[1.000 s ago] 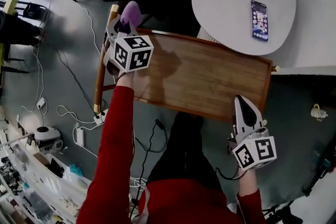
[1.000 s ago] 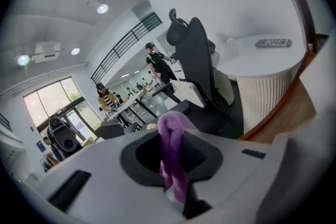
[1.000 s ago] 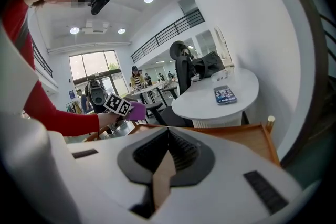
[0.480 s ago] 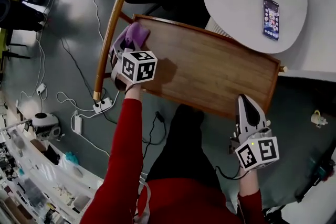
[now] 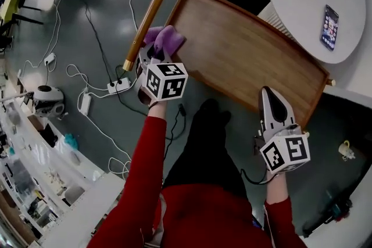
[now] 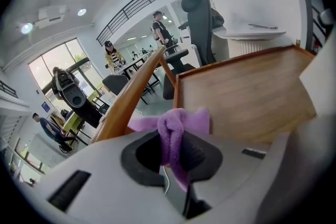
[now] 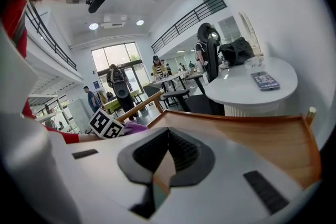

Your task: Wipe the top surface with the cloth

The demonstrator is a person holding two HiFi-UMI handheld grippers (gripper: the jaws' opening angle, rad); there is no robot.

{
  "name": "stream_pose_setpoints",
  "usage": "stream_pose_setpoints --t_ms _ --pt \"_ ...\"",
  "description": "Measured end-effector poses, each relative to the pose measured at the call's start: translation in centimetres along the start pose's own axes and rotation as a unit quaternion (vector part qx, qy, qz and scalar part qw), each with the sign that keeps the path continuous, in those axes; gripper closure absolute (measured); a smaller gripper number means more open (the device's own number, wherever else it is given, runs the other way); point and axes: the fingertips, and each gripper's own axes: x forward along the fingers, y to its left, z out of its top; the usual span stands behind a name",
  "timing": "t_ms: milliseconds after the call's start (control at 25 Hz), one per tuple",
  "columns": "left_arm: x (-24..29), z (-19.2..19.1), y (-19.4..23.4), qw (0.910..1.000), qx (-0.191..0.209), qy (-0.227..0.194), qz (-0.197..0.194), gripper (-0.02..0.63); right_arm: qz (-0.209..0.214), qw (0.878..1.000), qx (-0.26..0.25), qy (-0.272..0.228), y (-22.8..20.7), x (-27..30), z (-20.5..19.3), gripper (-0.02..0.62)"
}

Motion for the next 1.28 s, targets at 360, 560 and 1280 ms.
stream_pose_setpoints --t_ms 360,560,1280 --pt "-4.0 -6.2 -0.1 0.9987 -0.037 0.021 -0.026 0.554 0.077 0.995 -0.043 0.046 6.8 4.2 -2.3 0.583" --pt "-5.5 -9.0 0.8 0.9981 -0.046 0.024 -0.032 0.554 0.091 0.993 -0.052 0.054 10.0 4.1 -4.2 0.583" --pt "-7.3 -4.2 -5.5 0.9859 0.005 -0.012 -0.167 0.554 -0.031 0.999 0.022 0.004 7.5 -0.5 -4.6 0.583"
